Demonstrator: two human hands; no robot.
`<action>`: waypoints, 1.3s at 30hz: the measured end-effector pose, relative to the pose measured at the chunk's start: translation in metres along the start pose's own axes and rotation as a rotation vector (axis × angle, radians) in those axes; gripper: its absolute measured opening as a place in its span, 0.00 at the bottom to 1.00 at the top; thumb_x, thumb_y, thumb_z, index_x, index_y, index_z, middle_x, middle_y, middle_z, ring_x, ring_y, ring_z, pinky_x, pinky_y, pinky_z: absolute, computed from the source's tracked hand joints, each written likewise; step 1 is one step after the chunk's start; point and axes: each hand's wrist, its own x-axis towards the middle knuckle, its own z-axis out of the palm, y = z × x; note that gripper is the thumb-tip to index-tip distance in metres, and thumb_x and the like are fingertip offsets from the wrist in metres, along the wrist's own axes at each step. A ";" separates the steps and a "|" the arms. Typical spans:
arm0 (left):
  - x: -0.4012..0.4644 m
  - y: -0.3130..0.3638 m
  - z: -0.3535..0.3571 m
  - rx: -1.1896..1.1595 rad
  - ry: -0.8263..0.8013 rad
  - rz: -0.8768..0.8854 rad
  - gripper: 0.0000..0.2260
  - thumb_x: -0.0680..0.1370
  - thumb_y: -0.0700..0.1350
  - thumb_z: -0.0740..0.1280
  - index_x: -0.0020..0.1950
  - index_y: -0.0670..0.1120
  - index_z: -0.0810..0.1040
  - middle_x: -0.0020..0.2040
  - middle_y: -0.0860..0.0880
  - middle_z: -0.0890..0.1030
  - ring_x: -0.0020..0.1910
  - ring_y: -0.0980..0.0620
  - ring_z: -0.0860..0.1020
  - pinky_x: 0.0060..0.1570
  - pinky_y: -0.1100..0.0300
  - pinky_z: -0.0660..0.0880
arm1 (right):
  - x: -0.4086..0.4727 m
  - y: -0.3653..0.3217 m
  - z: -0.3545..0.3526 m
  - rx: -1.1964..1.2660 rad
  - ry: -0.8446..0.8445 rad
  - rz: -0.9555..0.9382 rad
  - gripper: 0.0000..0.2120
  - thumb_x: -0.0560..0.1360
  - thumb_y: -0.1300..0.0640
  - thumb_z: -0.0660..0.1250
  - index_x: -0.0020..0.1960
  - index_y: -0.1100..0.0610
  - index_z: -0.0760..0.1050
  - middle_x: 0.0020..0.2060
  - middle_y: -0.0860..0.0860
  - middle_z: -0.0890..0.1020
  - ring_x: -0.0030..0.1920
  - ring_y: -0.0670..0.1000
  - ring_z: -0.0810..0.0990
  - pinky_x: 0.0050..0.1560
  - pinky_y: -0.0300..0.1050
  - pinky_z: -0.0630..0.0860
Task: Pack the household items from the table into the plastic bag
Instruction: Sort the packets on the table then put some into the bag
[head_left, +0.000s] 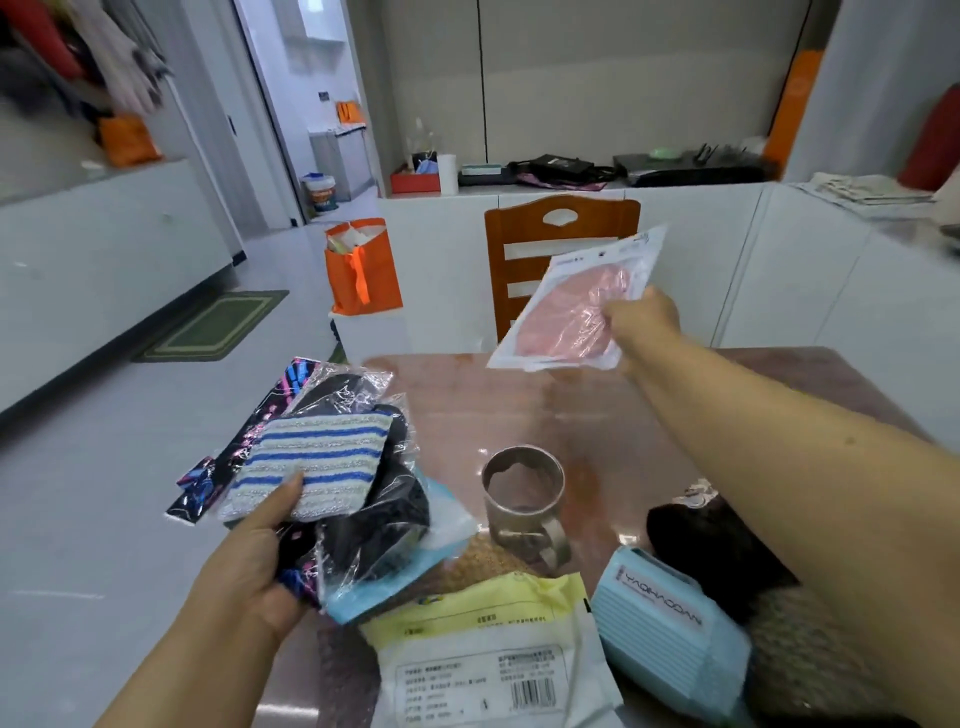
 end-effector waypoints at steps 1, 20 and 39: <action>-0.008 0.005 0.003 0.005 0.007 -0.004 0.05 0.79 0.44 0.66 0.49 0.43 0.79 0.33 0.45 0.86 0.29 0.49 0.84 0.26 0.47 0.81 | -0.016 -0.021 -0.001 0.112 -0.053 -0.019 0.13 0.75 0.66 0.66 0.59 0.59 0.76 0.48 0.55 0.82 0.48 0.57 0.83 0.52 0.55 0.81; -0.248 0.028 -0.012 0.177 -0.458 -0.034 0.17 0.74 0.55 0.68 0.56 0.45 0.82 0.48 0.42 0.86 0.46 0.41 0.85 0.51 0.45 0.79 | -0.350 -0.059 -0.087 0.095 -0.554 0.243 0.08 0.74 0.69 0.68 0.47 0.58 0.75 0.36 0.55 0.81 0.36 0.51 0.81 0.35 0.42 0.80; -0.370 0.014 -0.160 1.309 -0.021 0.153 0.21 0.78 0.60 0.61 0.56 0.43 0.78 0.58 0.42 0.79 0.54 0.45 0.77 0.60 0.49 0.74 | -0.490 0.006 -0.168 0.274 -0.516 0.166 0.12 0.67 0.72 0.72 0.44 0.58 0.78 0.32 0.53 0.85 0.31 0.53 0.84 0.32 0.48 0.82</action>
